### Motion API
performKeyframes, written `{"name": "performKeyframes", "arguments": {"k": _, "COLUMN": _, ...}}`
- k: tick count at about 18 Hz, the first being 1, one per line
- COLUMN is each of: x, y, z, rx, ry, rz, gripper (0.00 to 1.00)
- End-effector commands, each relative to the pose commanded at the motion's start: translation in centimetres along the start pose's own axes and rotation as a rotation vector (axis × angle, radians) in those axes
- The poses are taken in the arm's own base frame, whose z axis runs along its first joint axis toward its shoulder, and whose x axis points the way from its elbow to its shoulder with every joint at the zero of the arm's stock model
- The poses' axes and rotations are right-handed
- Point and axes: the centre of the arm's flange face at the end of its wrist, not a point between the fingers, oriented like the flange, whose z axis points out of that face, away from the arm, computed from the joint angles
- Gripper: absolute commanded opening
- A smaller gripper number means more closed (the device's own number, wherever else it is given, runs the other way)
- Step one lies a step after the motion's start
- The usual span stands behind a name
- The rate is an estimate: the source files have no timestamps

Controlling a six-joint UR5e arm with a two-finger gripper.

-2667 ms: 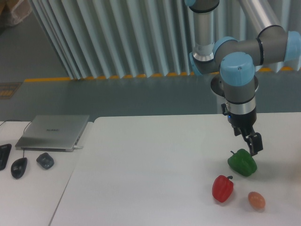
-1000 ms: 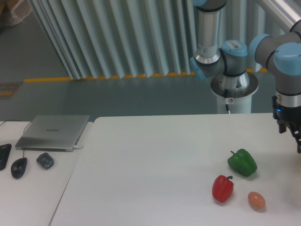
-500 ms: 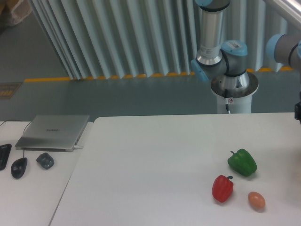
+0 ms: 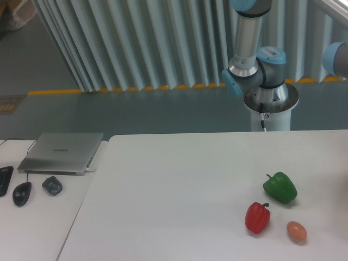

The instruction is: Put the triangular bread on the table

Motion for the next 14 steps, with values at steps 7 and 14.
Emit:
{"name": "performKeyframes", "arguments": {"k": 7, "x": -1.0, "y": -0.3, "z": -0.4, "rx": 0.044, "ry": -0.033, "rz": -0.105, "gripper": 1.0}}
{"name": "performKeyframes", "arguments": {"k": 14, "x": -1.5, "y": 0.3, "z": 1.1, "rx": 0.054, "ry": -0.041, "rz": -0.12, "gripper": 1.0}}
